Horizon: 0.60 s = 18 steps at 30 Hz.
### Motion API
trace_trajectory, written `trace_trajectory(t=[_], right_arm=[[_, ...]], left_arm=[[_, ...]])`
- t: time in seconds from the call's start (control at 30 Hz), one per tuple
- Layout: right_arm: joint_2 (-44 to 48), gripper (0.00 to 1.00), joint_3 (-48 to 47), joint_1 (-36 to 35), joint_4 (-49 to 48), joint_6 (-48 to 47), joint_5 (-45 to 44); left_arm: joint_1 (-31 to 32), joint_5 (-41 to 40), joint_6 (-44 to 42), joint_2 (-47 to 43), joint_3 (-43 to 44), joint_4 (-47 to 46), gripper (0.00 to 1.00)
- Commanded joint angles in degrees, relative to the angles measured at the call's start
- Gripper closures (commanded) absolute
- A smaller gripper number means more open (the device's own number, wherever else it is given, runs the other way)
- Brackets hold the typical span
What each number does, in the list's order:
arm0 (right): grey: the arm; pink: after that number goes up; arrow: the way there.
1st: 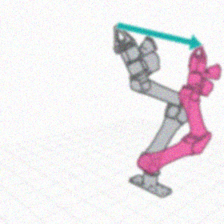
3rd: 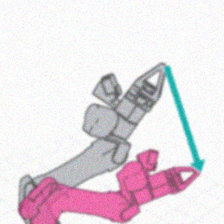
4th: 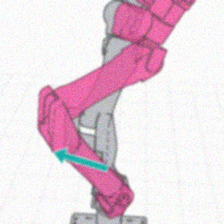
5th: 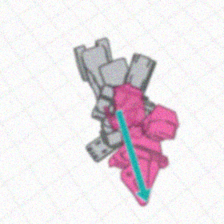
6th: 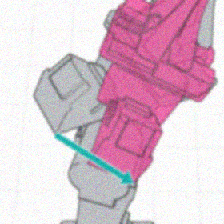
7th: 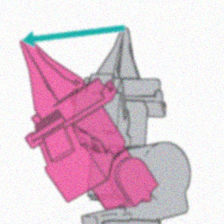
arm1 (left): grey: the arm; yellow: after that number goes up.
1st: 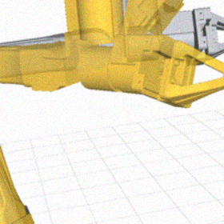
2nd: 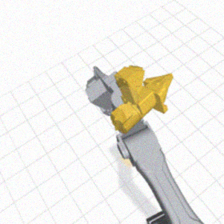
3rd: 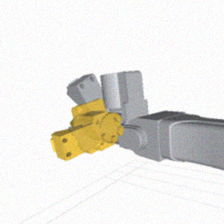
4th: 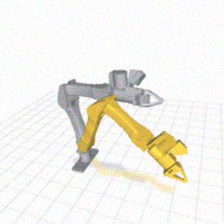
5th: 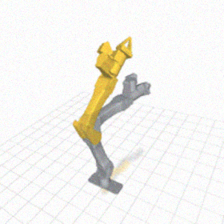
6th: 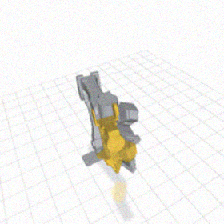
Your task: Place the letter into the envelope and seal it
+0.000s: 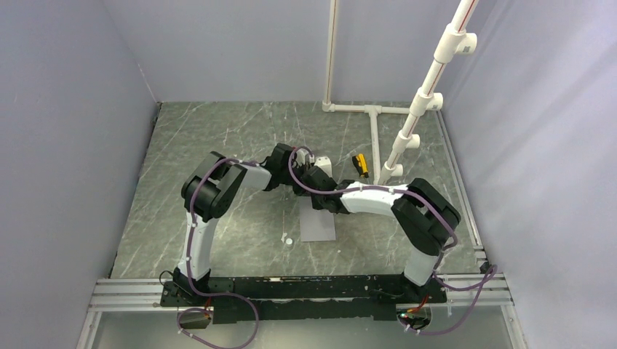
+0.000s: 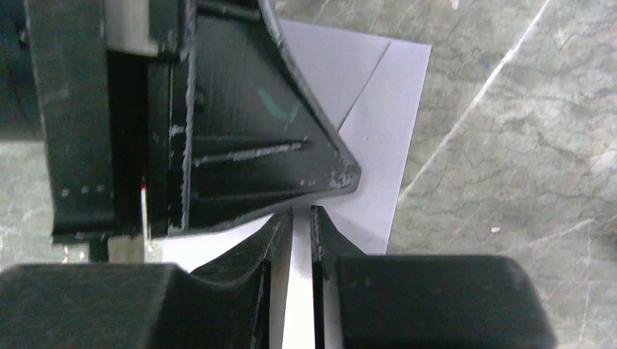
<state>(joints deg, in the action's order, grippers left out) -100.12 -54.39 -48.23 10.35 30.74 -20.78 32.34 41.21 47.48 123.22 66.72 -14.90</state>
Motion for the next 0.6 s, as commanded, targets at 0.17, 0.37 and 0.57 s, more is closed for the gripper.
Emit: trace_trajectory(t=[0.17, 0.37, 0.57], right_arm=[[-5.9, 0.91, -1.4, 1.8, 3.5, 1.4, -2.6], [-3.6, 0.97, -0.1, 0.1, 2.0, -0.7, 0.3], [-2.2, 0.98, 0.6, -1.7, 2.8, -1.1, 4.7]], left_arm=[[-1.4, -3.7, -3.4, 3.4, -3.6, 8.0, 0.98], [-1.6, -3.7, -3.3, 3.9, -3.5, 7.6, 0.97], [-2.0, -4.2, -3.1, 4.3, -3.4, 7.9, 0.98]])
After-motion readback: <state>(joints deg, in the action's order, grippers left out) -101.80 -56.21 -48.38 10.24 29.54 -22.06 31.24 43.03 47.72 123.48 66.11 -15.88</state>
